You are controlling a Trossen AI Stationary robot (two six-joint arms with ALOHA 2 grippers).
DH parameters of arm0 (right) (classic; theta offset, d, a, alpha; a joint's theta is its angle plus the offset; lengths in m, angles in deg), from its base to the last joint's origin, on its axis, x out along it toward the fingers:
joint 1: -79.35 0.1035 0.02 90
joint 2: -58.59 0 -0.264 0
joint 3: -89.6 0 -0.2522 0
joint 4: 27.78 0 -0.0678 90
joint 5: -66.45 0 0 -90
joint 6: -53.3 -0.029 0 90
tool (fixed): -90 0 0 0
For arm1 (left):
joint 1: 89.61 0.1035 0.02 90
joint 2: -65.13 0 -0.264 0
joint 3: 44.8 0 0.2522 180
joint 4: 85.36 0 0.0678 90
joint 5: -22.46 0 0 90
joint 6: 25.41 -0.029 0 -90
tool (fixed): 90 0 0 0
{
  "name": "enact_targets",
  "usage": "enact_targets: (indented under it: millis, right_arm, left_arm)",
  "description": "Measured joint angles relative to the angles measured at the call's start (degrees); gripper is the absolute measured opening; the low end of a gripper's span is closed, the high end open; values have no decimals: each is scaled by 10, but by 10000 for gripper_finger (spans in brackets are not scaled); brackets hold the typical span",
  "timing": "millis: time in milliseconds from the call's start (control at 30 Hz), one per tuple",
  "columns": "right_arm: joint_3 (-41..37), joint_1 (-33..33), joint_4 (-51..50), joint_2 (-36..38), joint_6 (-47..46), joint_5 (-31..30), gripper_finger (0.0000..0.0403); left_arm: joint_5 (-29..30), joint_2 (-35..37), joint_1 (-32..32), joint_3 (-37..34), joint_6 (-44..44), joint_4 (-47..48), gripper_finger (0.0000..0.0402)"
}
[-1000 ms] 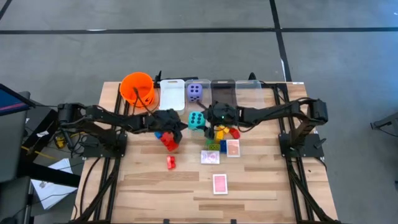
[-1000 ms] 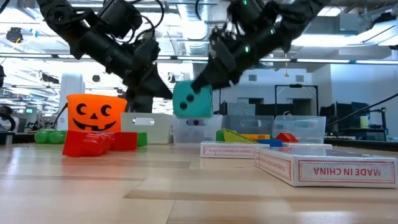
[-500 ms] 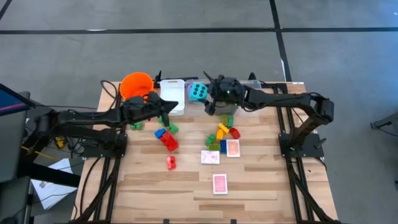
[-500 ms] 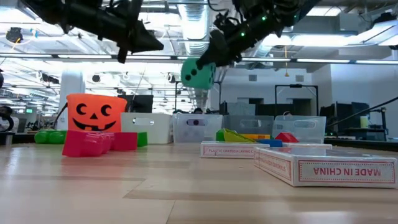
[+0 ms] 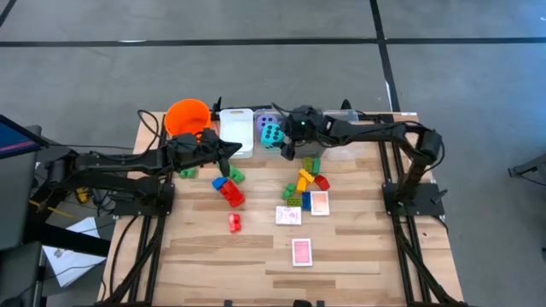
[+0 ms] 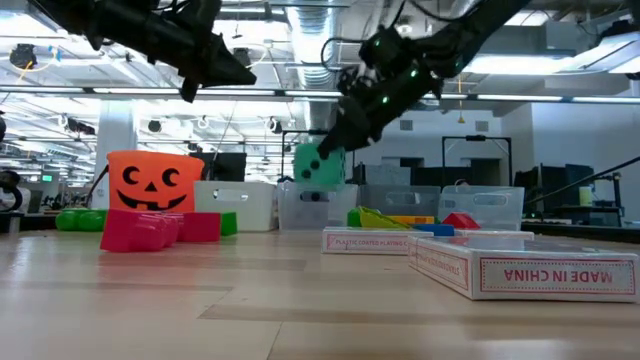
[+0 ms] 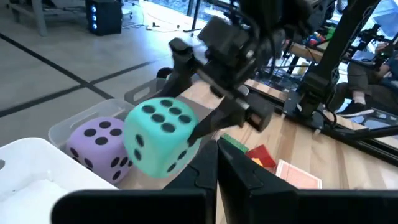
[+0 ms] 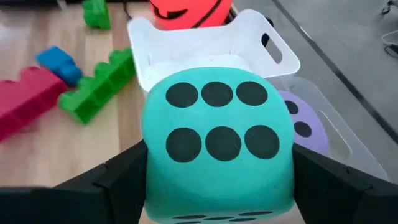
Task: Pick & Place Toys
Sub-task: Put the light blue dice into the left transparent bin
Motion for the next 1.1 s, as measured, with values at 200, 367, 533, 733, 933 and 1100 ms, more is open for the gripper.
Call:
enact_targets:
  millis: [200,367,533,733,933,1100]
  right_arm:
    - [0,-2,55,-24,5,-4,357]
    - [0,-1,70,-21,4,-5,393]
    - [0,-1,54,-20,19,-3,393]
    - [0,-1,40,-20,22,-3,398]
    - [0,1,23,-20,19,-3,399]
    - [0,11,-4,-20,19,-3,400]
  left_arm:
    - [0,0,0,0,1,1,0]
    - [0,0,0,0,2,1,0]
    - [1,0,0,0,2,2,0]
    - [1,0,0,0,2,2,0]
    - [1,0,0,0,2,2,0]
    - [2,0,0,0,2,2,0]
